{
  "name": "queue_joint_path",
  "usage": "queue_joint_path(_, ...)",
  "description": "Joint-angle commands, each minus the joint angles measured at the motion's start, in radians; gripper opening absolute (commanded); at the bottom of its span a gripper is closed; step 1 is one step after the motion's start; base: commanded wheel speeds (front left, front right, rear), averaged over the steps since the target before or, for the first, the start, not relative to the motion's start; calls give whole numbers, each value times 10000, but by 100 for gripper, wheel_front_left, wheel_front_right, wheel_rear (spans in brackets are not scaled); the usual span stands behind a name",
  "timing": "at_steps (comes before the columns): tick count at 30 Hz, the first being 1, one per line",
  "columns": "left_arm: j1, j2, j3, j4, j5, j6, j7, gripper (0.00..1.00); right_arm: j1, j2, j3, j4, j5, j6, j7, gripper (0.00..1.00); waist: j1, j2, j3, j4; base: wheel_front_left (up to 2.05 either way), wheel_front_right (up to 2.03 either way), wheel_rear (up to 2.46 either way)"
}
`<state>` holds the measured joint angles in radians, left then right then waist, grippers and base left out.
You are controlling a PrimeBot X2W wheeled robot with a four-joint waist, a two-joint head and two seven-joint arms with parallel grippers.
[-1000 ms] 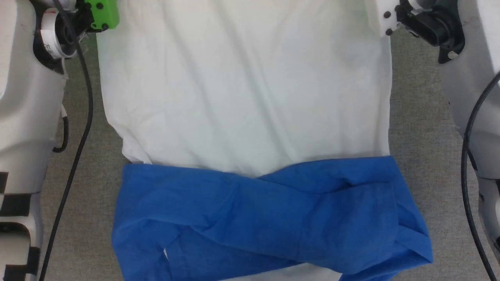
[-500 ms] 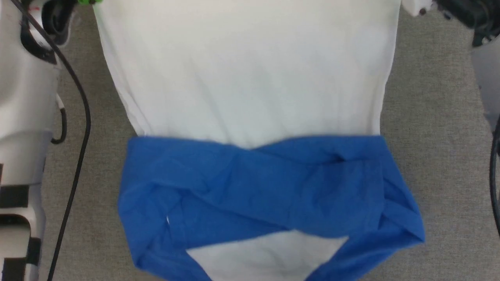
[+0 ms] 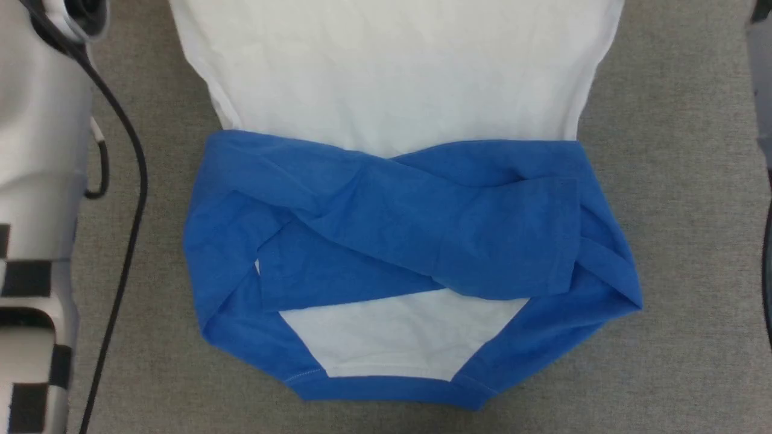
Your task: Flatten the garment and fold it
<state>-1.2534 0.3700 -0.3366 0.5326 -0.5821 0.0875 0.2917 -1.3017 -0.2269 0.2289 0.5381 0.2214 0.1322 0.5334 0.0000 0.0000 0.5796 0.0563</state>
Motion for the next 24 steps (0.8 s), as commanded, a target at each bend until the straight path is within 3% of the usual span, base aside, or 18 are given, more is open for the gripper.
queue_joint_path(1, 369, -33, -5, 91, -32, -131, -197, 0, 390, -47, 39, 100, 94, -15, -147, 0, 0, 0, -457, 3, 0, 0, 0)
queue_joint_path(6, 1573, -220, -24, 96, -376, -673, -1077, 0, 1718, -86, 281, 110, 863, -15, -758, 0, 0, 0, -1579, 60, 0, 0, 0)
queue_joint_path(12, 3274, -350, -60, -491, -738, -1021, -1793, 0, 3587, -366, 331, -424, 1847, -15, -1270, 0, 0, 0, -2914, 172, 0, 0, 0)
queue_joint_path(18, 5533, -402, 69, -1697, -1266, -931, -2153, 0, 5576, -383, -148, -1176, 2510, -15, -1547, 0, 0, 0, -3963, 222, 0, 0, 0)
queue_joint_path(24, 7930, -360, 277, -3224, -1615, -426, -2514, 0, 7565, -134, -879, -2061, 2732, -15, -1506, 0, 0, 0, -4586, 257, 0, 0, 0)
